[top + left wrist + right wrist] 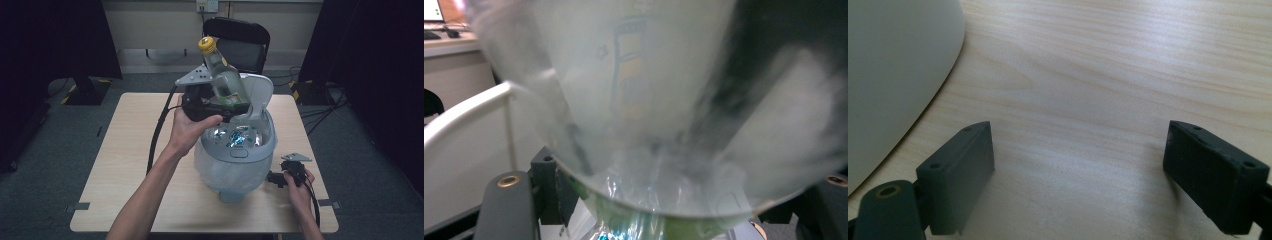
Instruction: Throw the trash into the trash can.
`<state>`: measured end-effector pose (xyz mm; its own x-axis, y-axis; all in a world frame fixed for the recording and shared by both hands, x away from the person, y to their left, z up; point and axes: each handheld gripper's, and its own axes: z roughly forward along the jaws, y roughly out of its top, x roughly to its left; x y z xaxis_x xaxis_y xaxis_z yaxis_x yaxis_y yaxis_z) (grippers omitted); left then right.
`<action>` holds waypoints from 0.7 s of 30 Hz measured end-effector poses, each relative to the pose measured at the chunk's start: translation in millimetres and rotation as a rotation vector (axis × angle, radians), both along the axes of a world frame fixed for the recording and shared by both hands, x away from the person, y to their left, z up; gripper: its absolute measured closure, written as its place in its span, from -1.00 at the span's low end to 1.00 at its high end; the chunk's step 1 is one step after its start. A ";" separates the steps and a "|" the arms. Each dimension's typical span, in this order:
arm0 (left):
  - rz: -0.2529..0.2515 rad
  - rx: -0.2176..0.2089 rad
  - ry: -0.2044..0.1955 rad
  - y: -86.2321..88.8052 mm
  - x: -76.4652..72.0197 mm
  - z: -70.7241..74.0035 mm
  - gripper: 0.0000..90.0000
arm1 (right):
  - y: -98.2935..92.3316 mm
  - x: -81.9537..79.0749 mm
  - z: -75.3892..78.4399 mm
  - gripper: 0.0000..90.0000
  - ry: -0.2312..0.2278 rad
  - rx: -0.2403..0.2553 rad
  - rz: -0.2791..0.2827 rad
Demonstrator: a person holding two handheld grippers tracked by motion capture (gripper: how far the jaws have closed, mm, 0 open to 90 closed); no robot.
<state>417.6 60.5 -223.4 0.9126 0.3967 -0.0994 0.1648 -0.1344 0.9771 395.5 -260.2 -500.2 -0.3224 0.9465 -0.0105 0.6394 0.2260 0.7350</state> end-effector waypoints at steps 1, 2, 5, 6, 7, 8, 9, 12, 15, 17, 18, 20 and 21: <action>-0.001 0.003 0.003 -0.5 0.6 0.3 -0.38 | 0.0 0.0 0.0 -0.74 0.000 0.000 0.000; 0.002 0.009 -0.002 -1.1 0.9 0.4 -0.38 | 0.0 0.0 0.0 -0.74 0.000 0.000 0.000; 0.009 0.031 -0.011 -2.8 1.8 -0.4 -0.39 | 0.0 0.0 0.0 -0.74 0.000 0.000 0.000; 0.009 0.052 -0.006 -4.7 2.3 -2.1 -0.37 | 0.0 0.0 0.0 -0.74 0.000 0.000 0.000; 0.018 0.056 -0.009 -6.3 2.0 -4.0 -0.37 | 0.0 0.0 0.0 -0.74 0.000 0.000 0.000; 0.020 0.045 -0.016 -6.0 1.7 -4.5 -0.22 | 0.0 0.0 0.0 -0.74 0.000 0.000 0.000; -0.006 -0.008 -0.007 -2.9 2.7 -3.7 0.18 | 0.0 0.0 0.0 -0.74 0.000 0.000 0.000; -0.026 -0.014 -0.046 -1.0 -2.4 6.0 0.29 | 0.1 -0.1 0.0 -0.74 0.000 0.000 -0.001; -0.027 0.019 -0.068 -0.7 -8.3 9.8 0.30 | 0.0 0.1 0.2 -0.73 0.000 -0.001 0.004; -0.030 0.017 -0.062 1.5 -8.1 8.5 0.29 | 0.0 0.0 0.0 -0.73 0.000 -0.002 0.005; -0.025 0.018 -0.056 2.5 -7.5 6.8 0.29 | -0.1 -0.1 -0.2 -0.73 -0.001 -0.002 0.006; -0.024 0.016 -0.047 3.7 -5.4 2.8 0.27 | -0.1 -0.3 0.0 -0.73 0.000 -0.002 0.005; -0.024 0.017 -0.040 4.8 -3.6 0.2 0.23 | -0.1 -0.4 0.0 -0.73 0.000 -0.001 0.004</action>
